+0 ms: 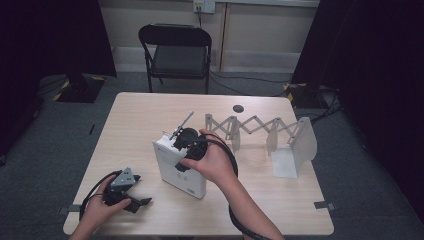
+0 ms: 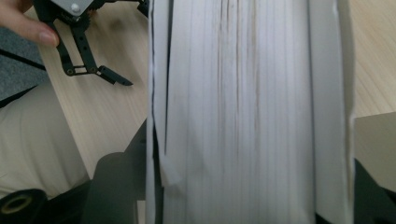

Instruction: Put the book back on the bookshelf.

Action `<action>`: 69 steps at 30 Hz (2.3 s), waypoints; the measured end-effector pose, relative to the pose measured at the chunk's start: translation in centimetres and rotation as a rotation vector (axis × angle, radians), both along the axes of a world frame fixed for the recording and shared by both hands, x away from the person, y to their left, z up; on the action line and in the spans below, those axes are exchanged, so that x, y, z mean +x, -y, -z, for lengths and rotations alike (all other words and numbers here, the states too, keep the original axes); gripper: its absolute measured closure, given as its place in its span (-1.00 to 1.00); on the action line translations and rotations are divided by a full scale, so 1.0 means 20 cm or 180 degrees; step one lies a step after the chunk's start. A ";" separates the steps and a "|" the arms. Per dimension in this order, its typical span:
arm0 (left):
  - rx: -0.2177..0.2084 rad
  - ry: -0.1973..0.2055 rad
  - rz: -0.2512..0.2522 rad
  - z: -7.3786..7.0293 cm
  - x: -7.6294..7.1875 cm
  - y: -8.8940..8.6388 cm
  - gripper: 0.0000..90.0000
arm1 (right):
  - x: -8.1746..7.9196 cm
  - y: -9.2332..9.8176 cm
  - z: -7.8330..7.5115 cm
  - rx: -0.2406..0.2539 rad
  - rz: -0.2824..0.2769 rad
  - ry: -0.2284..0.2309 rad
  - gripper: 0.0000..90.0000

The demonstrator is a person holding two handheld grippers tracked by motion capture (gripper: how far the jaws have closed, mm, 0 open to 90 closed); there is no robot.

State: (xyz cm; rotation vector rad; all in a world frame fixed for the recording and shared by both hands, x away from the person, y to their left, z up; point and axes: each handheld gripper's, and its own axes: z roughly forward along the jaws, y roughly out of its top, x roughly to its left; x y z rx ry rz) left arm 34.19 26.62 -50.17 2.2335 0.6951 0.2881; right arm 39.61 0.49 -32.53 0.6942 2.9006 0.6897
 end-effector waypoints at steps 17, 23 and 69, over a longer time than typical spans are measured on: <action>0.0022 0.0007 0.0002 0.00 0.00 0.00 -0.87 | -0.02 -0.02 0.01 -0.0026 0.0071 0.0003 0.08; 0.0031 0.0010 0.0006 0.00 0.00 0.00 -0.87 | -0.04 -0.02 0.01 0.0040 0.0119 0.0144 0.15; 0.0040 0.0000 0.0018 0.00 0.00 0.00 -0.88 | -0.16 0.18 -0.10 0.0015 0.0259 -0.0008 0.18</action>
